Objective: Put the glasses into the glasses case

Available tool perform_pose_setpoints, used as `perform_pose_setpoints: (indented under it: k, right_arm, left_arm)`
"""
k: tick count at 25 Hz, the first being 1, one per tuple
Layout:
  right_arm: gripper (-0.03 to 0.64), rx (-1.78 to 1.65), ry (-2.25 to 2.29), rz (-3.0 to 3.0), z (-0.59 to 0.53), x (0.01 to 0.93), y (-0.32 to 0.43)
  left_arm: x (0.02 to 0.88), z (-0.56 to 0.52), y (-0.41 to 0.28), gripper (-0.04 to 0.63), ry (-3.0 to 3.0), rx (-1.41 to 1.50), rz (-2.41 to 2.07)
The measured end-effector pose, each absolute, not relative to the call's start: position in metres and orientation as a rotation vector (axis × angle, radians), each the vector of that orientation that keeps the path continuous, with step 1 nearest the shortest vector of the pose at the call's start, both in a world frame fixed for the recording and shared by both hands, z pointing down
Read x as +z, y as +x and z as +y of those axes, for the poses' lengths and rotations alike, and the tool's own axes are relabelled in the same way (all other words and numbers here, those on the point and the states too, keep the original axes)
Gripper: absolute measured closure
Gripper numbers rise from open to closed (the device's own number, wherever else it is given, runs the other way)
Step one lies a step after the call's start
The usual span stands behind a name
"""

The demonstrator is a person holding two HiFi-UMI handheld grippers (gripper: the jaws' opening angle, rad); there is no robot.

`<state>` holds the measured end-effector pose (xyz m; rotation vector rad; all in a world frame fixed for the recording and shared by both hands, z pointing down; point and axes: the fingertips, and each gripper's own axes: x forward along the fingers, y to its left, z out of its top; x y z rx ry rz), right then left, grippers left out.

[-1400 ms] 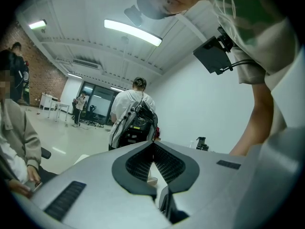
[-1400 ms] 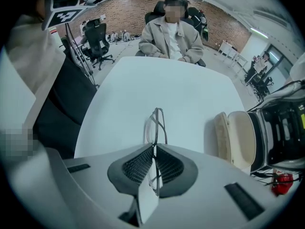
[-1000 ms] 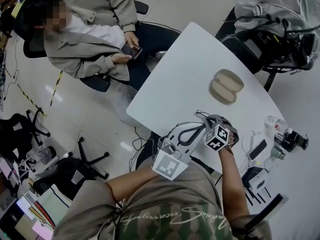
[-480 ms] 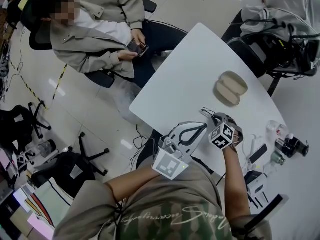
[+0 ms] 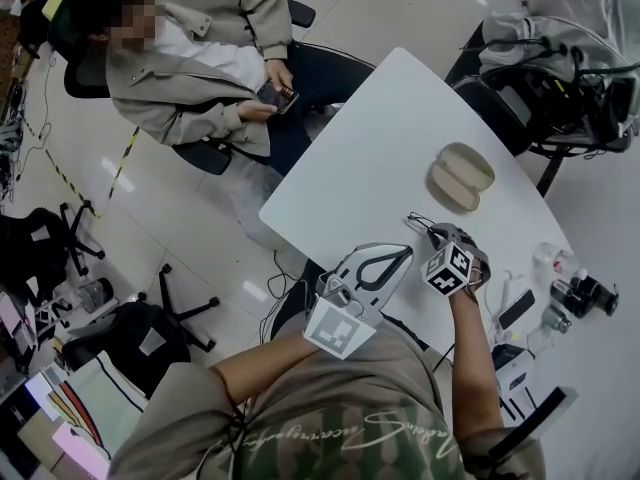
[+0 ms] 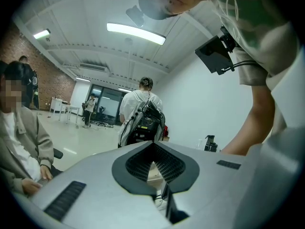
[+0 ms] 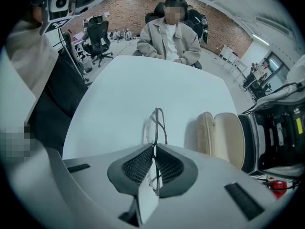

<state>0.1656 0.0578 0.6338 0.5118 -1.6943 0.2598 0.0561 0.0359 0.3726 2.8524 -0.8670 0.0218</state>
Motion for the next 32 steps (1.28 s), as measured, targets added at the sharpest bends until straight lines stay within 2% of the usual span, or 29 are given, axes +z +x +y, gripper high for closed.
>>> perform_pose_setpoints:
  k: [32]
  right_arm:
    - [0.581,0.265,0.588,-1.663,0.036,0.624,0.189]
  left_arm:
    - [0.376,0.022,0.057,0.589,2.882,0.053,-0.789]
